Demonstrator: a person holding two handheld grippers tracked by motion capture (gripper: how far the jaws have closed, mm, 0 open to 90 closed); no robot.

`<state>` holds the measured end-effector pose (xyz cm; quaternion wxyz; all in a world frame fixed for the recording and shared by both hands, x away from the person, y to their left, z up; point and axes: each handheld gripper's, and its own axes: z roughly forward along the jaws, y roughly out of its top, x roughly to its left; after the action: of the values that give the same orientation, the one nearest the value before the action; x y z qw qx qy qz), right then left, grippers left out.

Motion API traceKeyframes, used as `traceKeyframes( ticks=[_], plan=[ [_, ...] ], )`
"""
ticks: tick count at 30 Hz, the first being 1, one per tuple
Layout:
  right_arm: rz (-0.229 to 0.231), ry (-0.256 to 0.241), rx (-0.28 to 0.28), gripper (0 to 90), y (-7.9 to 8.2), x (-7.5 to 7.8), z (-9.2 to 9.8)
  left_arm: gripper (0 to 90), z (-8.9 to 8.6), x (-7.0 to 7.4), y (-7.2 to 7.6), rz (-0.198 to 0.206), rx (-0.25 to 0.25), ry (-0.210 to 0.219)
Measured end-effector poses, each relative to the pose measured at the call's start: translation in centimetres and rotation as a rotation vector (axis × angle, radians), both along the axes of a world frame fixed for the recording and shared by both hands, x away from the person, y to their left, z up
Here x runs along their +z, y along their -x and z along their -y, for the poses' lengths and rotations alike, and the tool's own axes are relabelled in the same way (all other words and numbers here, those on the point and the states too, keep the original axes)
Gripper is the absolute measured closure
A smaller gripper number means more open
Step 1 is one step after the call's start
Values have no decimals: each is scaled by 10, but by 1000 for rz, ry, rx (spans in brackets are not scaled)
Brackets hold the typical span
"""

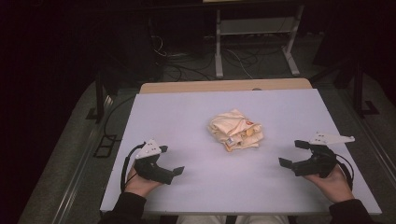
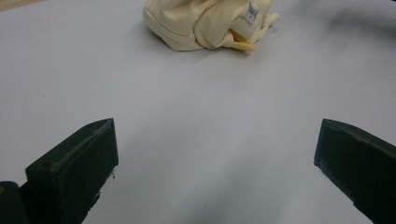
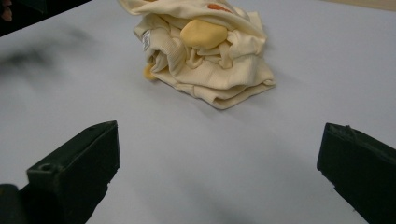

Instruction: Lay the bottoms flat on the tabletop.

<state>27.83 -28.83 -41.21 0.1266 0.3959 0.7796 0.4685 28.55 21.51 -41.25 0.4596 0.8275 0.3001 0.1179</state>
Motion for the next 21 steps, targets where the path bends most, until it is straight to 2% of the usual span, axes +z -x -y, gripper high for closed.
traceKeyframes(
  ticks=[5,13,21],
  plan=[
    [8,-4,0,0,-4,7,2,0,-1,7,-6,-5,-9,7],
    [23,-3,6,0,-14,21,6,0,4,31,-20,6,-28,-12],
    [21,7,19,0,-24,33,5,0,9,39,-33,10,-35,-12]
  ],
)
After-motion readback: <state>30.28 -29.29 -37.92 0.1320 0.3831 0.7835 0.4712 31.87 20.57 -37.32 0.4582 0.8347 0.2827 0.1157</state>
